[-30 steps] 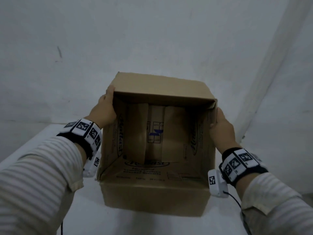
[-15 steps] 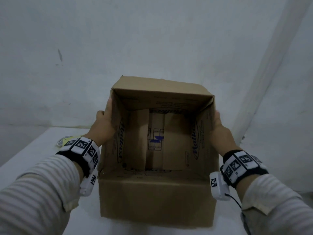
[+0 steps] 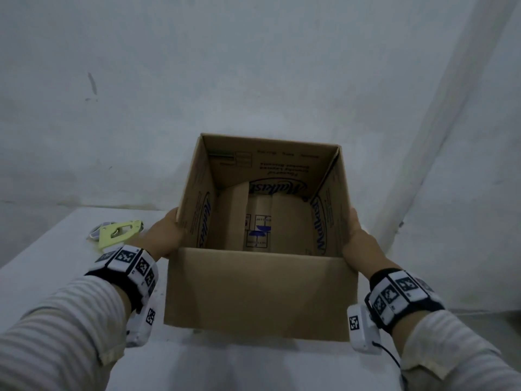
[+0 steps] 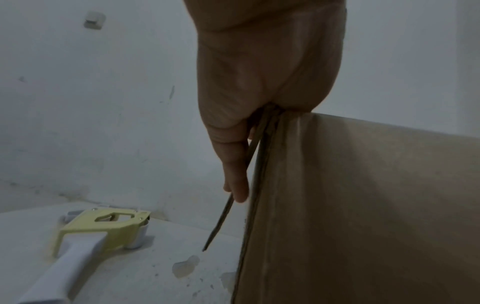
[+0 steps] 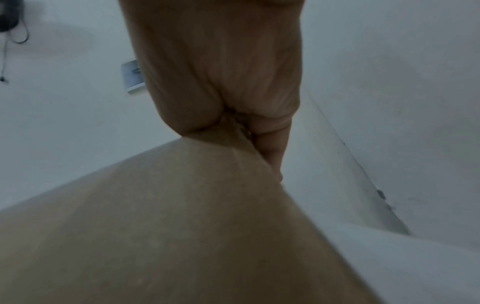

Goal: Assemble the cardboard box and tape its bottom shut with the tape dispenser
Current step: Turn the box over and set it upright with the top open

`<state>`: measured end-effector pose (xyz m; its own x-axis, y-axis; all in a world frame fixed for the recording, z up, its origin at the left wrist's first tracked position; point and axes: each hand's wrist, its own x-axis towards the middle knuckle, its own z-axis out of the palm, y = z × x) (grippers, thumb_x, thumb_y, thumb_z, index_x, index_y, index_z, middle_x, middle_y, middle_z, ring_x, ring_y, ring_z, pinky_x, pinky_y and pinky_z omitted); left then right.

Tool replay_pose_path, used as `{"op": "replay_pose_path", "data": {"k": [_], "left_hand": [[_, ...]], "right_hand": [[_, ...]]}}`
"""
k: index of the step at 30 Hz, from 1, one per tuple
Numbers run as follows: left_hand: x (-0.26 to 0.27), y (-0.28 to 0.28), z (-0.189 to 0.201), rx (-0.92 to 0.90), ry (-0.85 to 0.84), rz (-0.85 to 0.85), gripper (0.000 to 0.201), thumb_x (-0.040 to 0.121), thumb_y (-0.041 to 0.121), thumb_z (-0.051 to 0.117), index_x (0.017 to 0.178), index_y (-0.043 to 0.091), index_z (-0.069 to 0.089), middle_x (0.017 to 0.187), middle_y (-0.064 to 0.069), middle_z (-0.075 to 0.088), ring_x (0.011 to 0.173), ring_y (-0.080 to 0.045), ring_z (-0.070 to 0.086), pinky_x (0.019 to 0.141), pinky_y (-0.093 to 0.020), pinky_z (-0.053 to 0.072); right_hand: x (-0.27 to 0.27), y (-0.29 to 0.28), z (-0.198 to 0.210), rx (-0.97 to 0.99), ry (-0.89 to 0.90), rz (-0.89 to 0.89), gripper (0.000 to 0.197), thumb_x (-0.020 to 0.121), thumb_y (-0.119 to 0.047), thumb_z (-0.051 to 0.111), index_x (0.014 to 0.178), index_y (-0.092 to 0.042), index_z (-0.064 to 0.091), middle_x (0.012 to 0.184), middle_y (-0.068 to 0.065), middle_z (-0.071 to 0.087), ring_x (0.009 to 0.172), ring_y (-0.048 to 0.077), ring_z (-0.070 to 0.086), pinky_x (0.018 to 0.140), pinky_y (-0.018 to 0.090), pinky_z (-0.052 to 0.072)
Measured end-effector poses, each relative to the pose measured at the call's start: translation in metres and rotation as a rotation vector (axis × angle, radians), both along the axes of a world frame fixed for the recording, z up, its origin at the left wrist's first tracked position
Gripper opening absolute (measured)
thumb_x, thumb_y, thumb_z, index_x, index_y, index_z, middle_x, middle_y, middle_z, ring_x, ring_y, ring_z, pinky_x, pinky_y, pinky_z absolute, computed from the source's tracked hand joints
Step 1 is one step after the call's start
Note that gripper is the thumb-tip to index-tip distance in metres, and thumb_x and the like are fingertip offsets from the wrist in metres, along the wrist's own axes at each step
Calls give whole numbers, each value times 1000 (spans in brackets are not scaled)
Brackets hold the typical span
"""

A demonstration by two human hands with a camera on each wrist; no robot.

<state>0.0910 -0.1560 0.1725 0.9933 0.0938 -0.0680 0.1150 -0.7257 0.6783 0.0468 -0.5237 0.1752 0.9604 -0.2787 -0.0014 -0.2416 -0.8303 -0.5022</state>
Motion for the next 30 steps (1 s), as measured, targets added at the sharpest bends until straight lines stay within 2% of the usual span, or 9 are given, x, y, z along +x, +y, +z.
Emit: {"op": "replay_pose_path", "data": {"k": [2,5,8,10,13,16,19,23,30], "left_hand": [[2,0,1,4,-40,11,41,93,12,44,134,13,41,115,-19,57,89,-31,53,67,-34,48],[6,2,4,46,-83,37,26,91,10,44,115,8,54,97,-16,59,79,-29,52,67,-32,41],[6,0,7,76,-106,44,19,89,9,44,103,8,57,99,-21,64,74,-31,55,61,-32,41],[3,-5,7,15,-108,43,28,92,15,44,118,12,54,114,-18,61,92,-35,58,76,-38,48],[-7,-10,2,-114,-84,85,52,96,33,42,146,22,29,148,-11,39,130,-34,43,104,-43,37],[-15,-12,-1,-121,-100,116,57,97,42,38,149,24,22,153,-9,32,137,-33,37,109,-43,31],[-18,-15,1,-54,-105,106,51,99,38,33,147,22,25,149,-13,39,132,-35,42,102,-41,35],[-22,-26,1,-29,-127,104,43,99,23,28,142,19,30,134,-20,51,115,-38,52,82,-37,37],[-24,-58,-6,-26,-103,80,51,97,47,30,141,21,32,138,-14,49,120,-37,51,98,-43,39]], "right_hand": [[-2,3,3,10,-15,-13,83,90,7,39,152,-21,-8,132,24,52,112,36,56,91,34,46],[-2,2,5,-3,0,-27,81,90,4,40,153,-24,-3,130,22,56,110,35,58,86,31,46],[-2,-9,5,11,-85,-32,67,90,-1,40,149,-28,24,136,15,52,118,33,53,93,30,41],[-3,-12,7,-21,-146,-35,47,95,-7,39,139,-21,44,134,16,55,118,34,52,95,31,40],[-4,-4,6,-31,-119,-8,39,100,-32,39,124,-11,60,130,20,56,117,34,52,96,33,40],[-8,3,1,55,-16,15,50,89,-57,47,118,-18,60,144,17,33,132,34,38,107,42,35],[-14,1,-3,52,13,48,47,82,-61,55,107,-21,53,150,13,21,134,34,33,109,43,34],[-22,-3,-2,18,0,27,50,80,-59,59,106,-16,54,147,12,27,126,32,42,103,41,39],[-22,-33,5,27,-66,-82,42,78,-56,65,90,-17,54,124,14,48,110,32,52,89,38,44]]}}
